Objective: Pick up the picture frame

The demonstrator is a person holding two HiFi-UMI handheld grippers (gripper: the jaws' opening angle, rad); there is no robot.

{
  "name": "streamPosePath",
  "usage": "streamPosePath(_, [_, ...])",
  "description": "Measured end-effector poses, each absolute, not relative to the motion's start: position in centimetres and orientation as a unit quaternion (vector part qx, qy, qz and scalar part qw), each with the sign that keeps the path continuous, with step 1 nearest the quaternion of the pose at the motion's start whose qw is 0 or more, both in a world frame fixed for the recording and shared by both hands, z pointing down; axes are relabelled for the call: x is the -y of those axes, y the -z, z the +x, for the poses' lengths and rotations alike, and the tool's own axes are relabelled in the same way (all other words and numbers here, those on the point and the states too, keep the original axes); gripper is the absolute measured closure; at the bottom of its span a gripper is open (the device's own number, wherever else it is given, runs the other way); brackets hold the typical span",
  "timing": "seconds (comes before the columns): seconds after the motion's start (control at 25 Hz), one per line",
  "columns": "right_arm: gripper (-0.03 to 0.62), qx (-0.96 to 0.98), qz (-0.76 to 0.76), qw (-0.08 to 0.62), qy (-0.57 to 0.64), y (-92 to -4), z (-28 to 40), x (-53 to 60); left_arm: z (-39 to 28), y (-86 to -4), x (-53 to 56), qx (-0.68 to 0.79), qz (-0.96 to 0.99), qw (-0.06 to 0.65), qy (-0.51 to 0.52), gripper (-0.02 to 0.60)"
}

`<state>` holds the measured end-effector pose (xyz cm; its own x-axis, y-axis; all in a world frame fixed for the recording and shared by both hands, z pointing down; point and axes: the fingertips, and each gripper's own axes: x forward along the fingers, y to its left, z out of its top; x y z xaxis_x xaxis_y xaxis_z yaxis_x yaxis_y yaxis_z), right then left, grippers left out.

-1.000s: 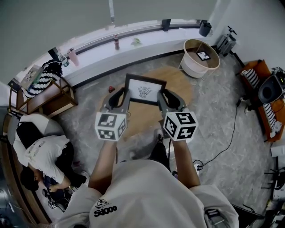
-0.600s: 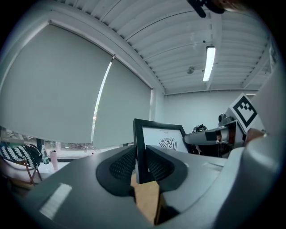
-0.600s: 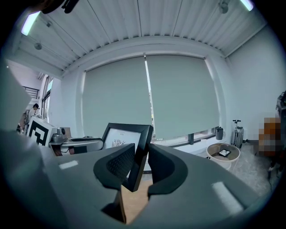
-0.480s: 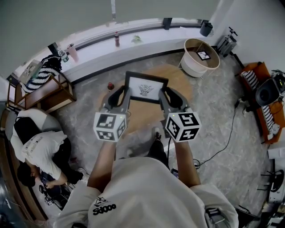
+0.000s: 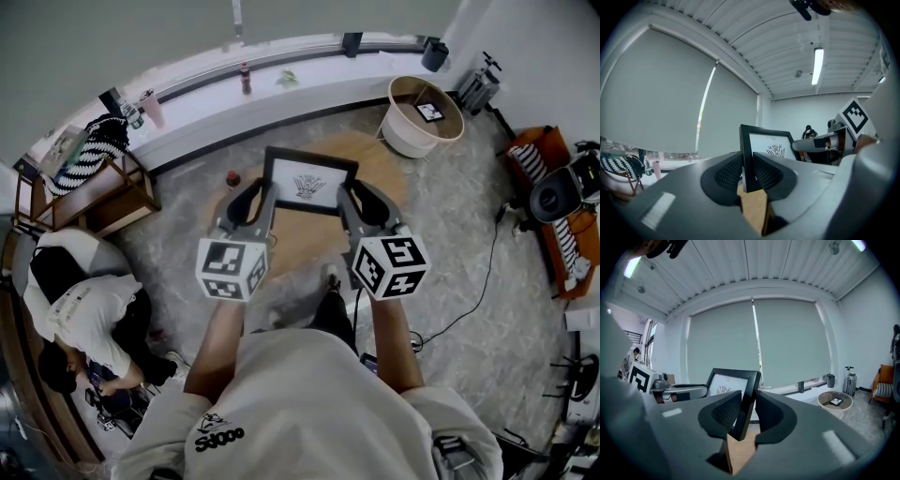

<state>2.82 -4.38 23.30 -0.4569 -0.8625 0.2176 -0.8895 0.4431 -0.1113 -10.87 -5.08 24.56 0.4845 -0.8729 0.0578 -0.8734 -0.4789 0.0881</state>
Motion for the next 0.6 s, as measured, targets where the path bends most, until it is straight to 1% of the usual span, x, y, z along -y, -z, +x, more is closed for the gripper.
streamPosePath(0.6, [0.497, 0.848, 0.512, 0.064, -0.121, -24.32, 2.8, 5.27, -10.96, -25.65, 5.99, 0.509, 0.858, 0.065, -0.006, 0.499])
